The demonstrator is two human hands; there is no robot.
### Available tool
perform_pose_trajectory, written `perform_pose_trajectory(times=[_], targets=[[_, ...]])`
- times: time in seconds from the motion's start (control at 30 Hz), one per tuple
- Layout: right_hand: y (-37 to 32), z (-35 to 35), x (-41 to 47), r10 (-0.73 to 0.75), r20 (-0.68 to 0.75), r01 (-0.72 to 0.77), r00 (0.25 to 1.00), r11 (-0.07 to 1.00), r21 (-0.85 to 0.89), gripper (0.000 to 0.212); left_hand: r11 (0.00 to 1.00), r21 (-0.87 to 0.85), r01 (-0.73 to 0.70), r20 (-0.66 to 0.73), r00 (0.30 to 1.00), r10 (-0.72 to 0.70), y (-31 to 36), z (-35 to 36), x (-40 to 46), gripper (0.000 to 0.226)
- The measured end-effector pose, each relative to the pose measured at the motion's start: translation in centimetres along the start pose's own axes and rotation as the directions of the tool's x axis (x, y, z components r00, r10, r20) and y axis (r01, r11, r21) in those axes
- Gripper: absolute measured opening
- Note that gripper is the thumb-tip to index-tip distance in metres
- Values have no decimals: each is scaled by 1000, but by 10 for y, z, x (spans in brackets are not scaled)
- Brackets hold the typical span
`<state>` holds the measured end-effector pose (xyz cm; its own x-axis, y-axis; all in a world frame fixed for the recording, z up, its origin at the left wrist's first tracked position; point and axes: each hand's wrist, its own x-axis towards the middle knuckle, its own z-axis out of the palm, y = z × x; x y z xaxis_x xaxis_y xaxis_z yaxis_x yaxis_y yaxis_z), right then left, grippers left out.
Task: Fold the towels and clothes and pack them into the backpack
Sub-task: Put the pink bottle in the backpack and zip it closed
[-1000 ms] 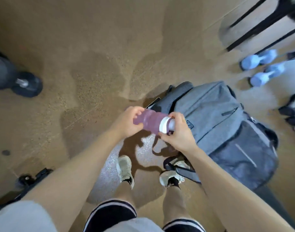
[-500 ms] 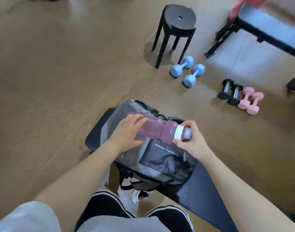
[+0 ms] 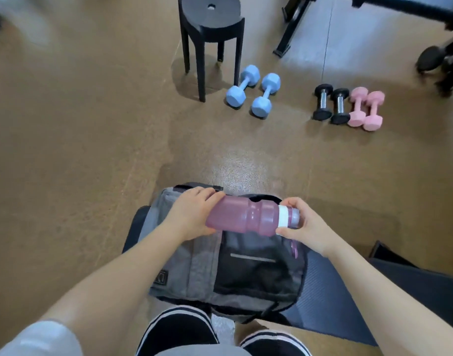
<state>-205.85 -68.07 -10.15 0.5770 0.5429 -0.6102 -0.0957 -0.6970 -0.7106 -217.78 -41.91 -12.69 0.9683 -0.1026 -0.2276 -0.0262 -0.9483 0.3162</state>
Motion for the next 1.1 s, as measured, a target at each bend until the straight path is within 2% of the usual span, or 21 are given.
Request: perform_pose_trajectory(times=[0.03, 0.1, 0.17, 0.23, 0.3, 0.43, 0.5, 0.6, 0.7, 0.8, 0.87, 1.0, 1.1], targets=[[0, 2, 11, -13, -22, 9, 1000, 985, -170, 58, 1000, 14, -17, -13, 1000, 18, -7, 1, 7, 92], [-9, 10, 35, -92, -49, 53, 995, 848, -527, 84, 998, 28, -48, -43, 998, 49, -17, 4, 23, 90], [-24, 26, 58, -146, -3, 104, 989, 722, -684, 92, 997, 39, -70, -77, 994, 73, -22, 9, 39, 83], [-35, 43, 84, -178, 70, 175, 982, 684, -709, 89, 995, 31, -99, -128, 987, 103, -26, 17, 56, 76], [-39, 53, 113, -148, 124, 193, 981, 700, -687, 93, 990, 1, -142, -154, 978, 140, -33, 29, 73, 73], [-22, 54, 164, -122, 159, 199, 980, 691, -695, 95, 981, -142, -133, -88, 989, 121, -50, 53, 97, 74], [-9, 45, 183, -84, 143, 164, 986, 630, -760, 93, 957, -289, 14, -28, 999, -23, -61, 62, 106, 77], [11, 24, 204, -31, 96, 96, 995, 582, -807, 89, 885, -382, 266, 79, 964, -255, -79, 72, 117, 45], [25, 13, 222, 19, 98, 67, 995, 608, -791, 91, 804, -410, 431, 227, 902, -368, -85, 83, 129, 26], [39, 16, 235, 55, 186, 124, 981, 564, -817, 93, 795, -361, 487, 367, 858, -359, -74, 99, 142, 21], [52, 20, 236, 92, 233, 146, 968, 550, -823, 92, 802, -262, 537, 424, 811, -404, -66, 107, 150, 24], [78, 26, 224, 99, 263, 164, 960, 561, -811, 92, 787, 0, 617, 484, 688, -540, -55, 126, 160, 44], [88, 31, 219, 56, 258, 181, 964, 573, -800, 92, 755, 100, 649, 479, 633, -608, -48, 140, 165, 49]])
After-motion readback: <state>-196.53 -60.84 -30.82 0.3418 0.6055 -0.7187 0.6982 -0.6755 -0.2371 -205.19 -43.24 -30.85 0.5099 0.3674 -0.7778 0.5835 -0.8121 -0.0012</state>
